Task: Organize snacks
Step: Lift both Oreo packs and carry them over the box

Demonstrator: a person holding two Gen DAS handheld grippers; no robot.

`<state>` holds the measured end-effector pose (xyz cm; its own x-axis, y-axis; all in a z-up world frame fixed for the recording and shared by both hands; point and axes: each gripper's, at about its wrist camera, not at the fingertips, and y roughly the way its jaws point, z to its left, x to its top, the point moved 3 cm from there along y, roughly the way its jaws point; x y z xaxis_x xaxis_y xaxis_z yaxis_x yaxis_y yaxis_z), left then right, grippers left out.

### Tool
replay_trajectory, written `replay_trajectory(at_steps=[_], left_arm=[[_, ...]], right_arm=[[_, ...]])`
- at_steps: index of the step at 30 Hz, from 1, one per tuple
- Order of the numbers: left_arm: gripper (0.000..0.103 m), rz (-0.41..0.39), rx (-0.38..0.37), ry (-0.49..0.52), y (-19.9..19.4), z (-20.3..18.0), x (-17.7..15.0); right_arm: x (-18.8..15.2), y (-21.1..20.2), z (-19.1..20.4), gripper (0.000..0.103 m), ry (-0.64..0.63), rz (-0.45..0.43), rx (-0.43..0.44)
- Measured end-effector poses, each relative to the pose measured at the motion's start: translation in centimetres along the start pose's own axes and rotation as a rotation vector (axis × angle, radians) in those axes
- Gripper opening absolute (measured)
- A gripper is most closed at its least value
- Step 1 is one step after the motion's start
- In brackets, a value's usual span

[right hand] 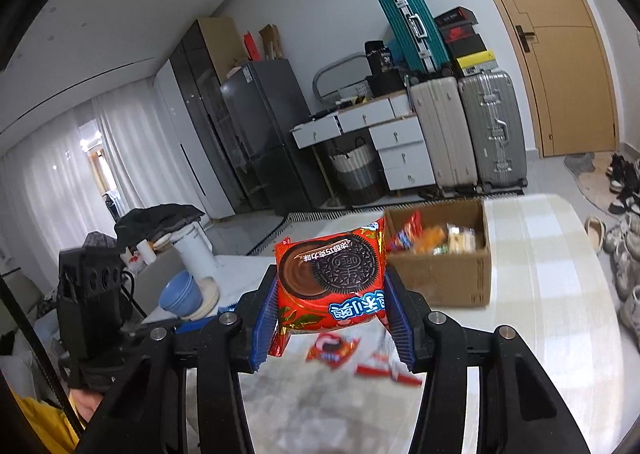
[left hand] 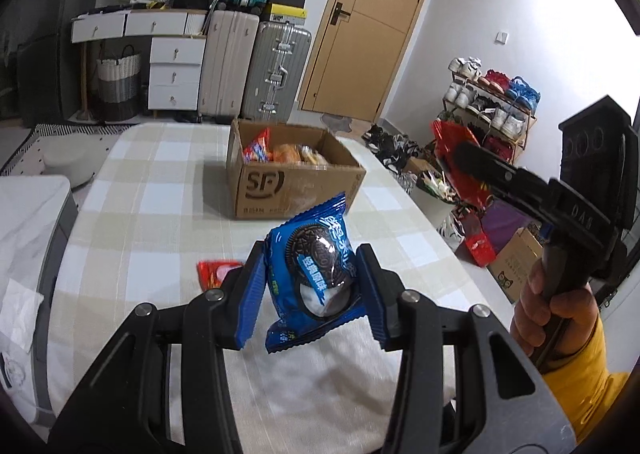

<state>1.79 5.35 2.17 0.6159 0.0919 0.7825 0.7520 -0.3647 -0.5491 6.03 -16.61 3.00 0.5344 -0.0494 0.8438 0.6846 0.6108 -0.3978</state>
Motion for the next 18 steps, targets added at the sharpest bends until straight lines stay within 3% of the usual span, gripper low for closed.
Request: replay_trajectory(at_steps=[10, 18], left_arm=[[0.041, -0.031, -0.008, -0.009, 4.3, 1.1, 7.5], [0.041, 0.035, 0.04, -0.007, 11.5, 1.7, 13.2]], right_arm=[[6.0, 3.5, -1.7, 0.05, -0.042, -0.012, -0.033], [10.6, 8.4, -4.5, 0.05, -0.057, 0.027, -0.053]])
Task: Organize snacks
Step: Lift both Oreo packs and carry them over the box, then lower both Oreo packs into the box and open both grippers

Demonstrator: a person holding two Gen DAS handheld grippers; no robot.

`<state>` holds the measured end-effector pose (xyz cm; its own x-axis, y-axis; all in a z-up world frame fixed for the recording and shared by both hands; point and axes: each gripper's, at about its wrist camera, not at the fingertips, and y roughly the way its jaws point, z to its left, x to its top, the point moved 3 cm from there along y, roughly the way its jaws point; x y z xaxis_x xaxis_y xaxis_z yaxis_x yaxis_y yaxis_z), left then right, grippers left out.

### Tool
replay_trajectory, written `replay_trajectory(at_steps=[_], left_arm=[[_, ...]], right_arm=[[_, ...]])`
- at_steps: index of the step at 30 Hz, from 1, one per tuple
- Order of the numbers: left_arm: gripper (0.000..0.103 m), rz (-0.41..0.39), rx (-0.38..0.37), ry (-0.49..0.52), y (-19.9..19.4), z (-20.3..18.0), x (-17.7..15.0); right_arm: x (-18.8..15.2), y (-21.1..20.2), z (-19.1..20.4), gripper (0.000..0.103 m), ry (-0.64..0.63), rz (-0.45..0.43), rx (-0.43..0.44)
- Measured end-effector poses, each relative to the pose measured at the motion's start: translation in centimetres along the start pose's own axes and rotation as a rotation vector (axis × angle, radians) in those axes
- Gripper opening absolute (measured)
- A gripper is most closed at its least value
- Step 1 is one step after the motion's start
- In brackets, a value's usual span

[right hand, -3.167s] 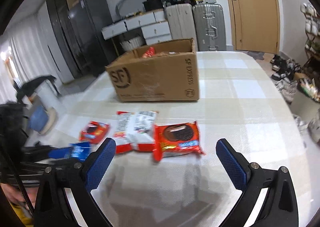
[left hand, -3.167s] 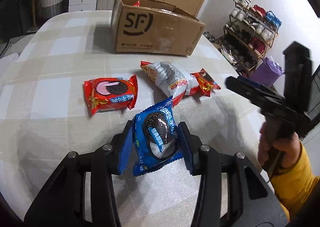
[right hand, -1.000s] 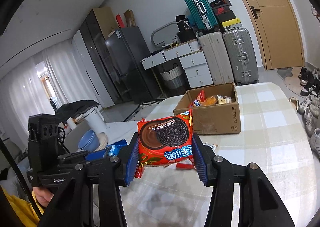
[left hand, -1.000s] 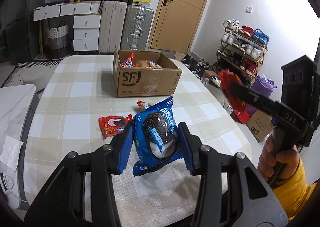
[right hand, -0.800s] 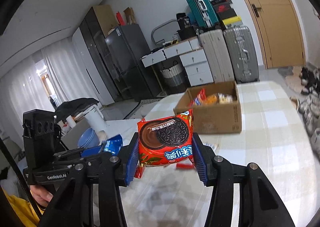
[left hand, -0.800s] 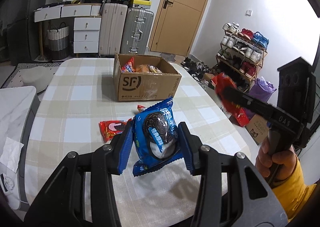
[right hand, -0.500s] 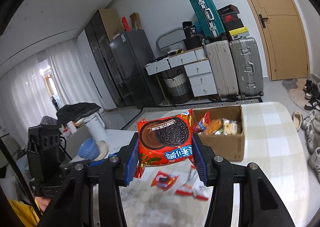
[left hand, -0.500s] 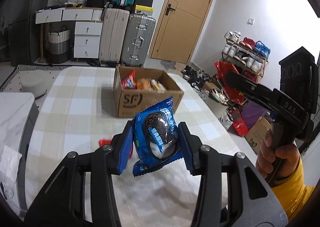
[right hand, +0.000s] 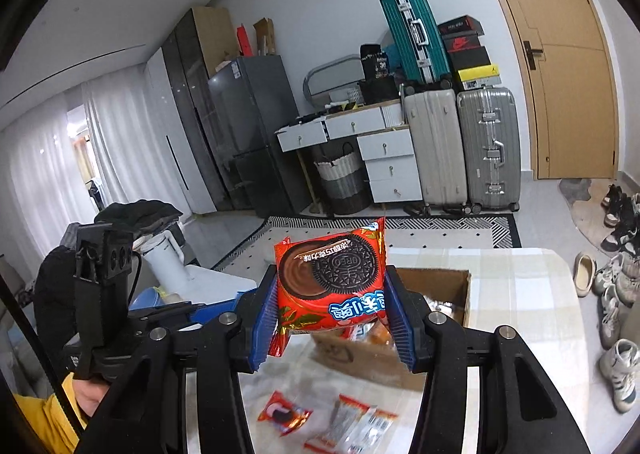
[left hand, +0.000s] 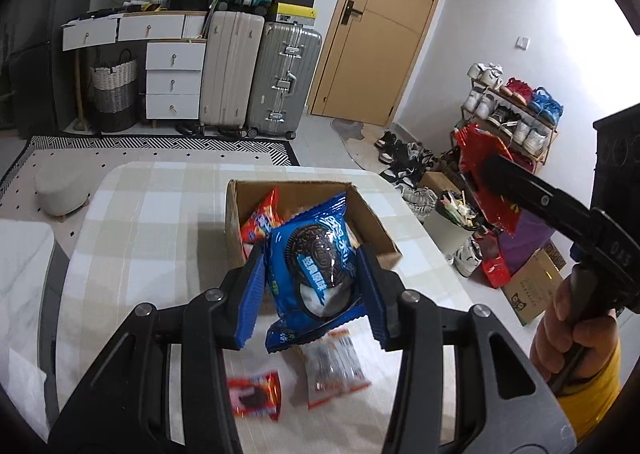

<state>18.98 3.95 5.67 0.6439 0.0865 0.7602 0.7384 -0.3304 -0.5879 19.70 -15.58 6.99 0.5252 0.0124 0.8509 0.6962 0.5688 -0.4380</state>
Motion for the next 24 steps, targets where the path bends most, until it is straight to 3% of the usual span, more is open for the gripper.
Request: replay_trajectory(at_steps=[4, 10, 17, 24], left_arm=[[0.041, 0.012, 0.044, 0.001, 4.0, 0.2, 2.5], [0.041, 0.063, 0.066, -0.017, 10.8, 0.7, 5.7], [0.041, 0.165, 0.068, -0.037, 18.0, 1.6, 7.2], [0.041, 0.211, 0.077, -0.047, 23.6, 3.6, 7.6]], right_arm=[[2.1, 3.6, -2.5, 0.05, 0.059, 0.038, 0.012], [3.6, 9.4, -5.3, 0.05, 0.057, 0.108, -0.051], [1.9, 13.7, -9.2, 0.05, 0.111, 0.205, -0.09], [-0.7, 16.8, -11.3, 0.05, 0.108, 0.286, -0.115]])
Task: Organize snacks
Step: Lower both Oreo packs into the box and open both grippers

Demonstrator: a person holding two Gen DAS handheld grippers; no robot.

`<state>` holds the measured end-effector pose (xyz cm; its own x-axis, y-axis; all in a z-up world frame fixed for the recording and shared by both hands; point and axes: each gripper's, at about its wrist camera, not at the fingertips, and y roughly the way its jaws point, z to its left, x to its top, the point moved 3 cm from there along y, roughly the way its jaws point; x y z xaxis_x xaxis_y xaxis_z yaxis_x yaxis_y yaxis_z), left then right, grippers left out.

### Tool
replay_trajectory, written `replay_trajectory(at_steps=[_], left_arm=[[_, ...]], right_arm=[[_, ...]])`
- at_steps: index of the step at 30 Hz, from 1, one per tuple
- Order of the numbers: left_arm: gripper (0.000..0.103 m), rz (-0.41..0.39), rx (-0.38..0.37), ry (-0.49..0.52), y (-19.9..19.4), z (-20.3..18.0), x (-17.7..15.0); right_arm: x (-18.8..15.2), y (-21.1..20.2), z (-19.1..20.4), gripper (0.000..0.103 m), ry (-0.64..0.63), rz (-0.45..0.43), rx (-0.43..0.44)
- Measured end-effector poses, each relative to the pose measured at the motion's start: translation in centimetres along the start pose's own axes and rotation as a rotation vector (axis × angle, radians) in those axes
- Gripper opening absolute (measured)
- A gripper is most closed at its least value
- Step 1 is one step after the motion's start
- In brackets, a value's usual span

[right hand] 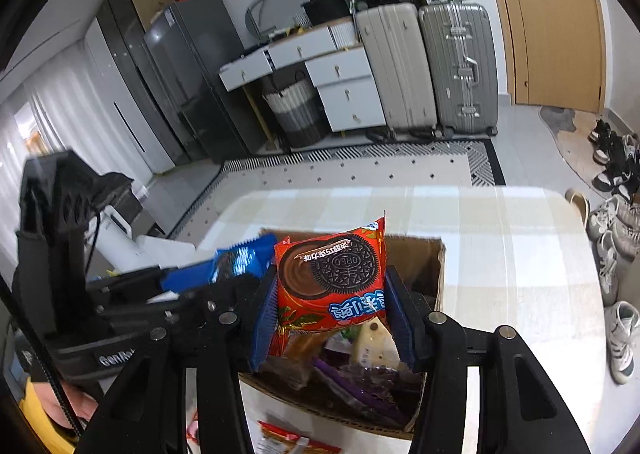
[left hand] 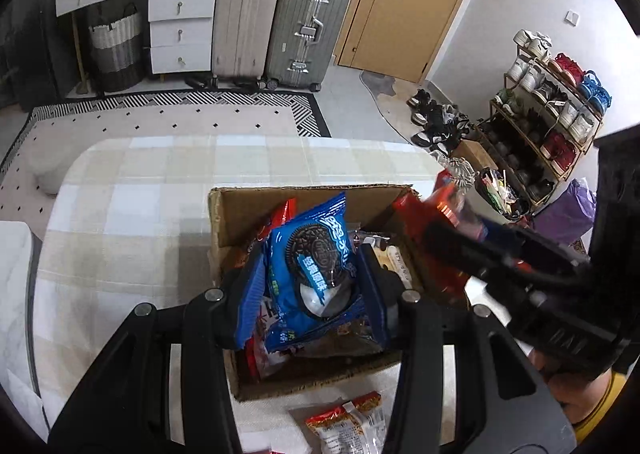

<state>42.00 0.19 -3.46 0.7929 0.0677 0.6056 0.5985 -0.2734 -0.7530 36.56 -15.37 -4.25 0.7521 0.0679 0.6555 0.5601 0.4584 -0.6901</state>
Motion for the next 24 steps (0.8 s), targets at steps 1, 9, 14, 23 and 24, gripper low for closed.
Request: replay_trajectory(at_steps=[1, 9, 14, 23, 24], left_arm=[[0.041, 0.004, 0.002, 0.001, 0.6, 0.1, 0.2], [0.041, 0.034, -0.002, -0.028, 4.2, 1.1, 0.8], [0.041, 0.023, 0.004, -0.023, 4.6, 1.4, 0.7], [0.041, 0.011, -0.039, -0.043, 1.0, 0.6, -1.2], [0.041, 0.014, -0.048, -0.05, 0.4, 0.7, -1.3]], right_arm=[[-0.3, 0.4, 0.1, 0.05, 0.004, 0.023, -0.005], [-1.4, 2.4, -0.4, 0.05, -0.003, 0.063, -0.01], [-2.1, 2.5, -0.4, 0.05, -0.003, 0.068, -0.016], [-2.4, 2.7, 0.6, 0.05, -0.033, 0.087, -0.038], [-2.5, 2.7, 0.8, 0.05, -0.054, 0.084, -0.051]])
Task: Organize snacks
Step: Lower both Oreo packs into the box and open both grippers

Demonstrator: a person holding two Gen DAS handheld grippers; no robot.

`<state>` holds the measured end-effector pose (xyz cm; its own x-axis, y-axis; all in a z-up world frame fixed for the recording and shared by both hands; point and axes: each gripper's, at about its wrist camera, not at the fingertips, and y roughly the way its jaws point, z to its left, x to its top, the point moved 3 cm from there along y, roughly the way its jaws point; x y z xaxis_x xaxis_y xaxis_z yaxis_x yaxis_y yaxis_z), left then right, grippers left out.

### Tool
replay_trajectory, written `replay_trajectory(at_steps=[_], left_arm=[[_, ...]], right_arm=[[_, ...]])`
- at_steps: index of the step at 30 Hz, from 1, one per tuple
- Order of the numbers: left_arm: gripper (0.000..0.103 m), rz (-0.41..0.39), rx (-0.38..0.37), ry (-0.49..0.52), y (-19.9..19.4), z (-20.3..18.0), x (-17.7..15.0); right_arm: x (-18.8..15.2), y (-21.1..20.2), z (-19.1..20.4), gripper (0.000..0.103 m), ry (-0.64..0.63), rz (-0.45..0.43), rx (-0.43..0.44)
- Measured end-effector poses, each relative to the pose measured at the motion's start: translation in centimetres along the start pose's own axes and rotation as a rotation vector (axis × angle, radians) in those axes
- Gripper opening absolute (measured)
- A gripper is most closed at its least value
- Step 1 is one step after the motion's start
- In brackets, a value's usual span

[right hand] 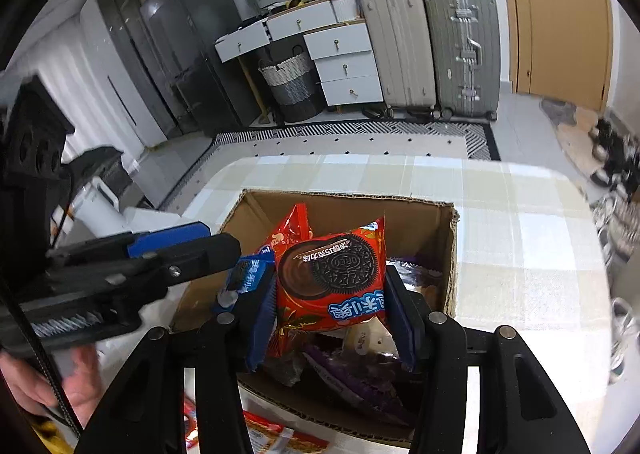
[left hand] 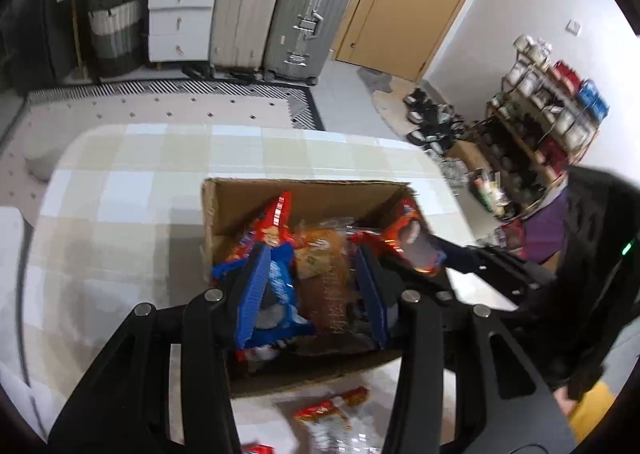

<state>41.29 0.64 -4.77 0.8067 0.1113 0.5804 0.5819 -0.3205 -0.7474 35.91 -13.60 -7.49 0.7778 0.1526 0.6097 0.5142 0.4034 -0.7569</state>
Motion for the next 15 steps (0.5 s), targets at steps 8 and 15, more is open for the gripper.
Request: replay_trajectory(at_steps=[8, 15], left_arm=[[0.043, 0.02, 0.026, -0.029, -2.0, 0.5, -1.0], [0.048, -0.023, 0.024, -0.043, -7.0, 0.7, -2.5]], right_arm=[[-0.4, -0.9, 0.6, 0.068, -0.03, -0.013, -0.021], [-0.7, -4.9, 1.7, 0.072, -0.049, -0.09, -0.019]])
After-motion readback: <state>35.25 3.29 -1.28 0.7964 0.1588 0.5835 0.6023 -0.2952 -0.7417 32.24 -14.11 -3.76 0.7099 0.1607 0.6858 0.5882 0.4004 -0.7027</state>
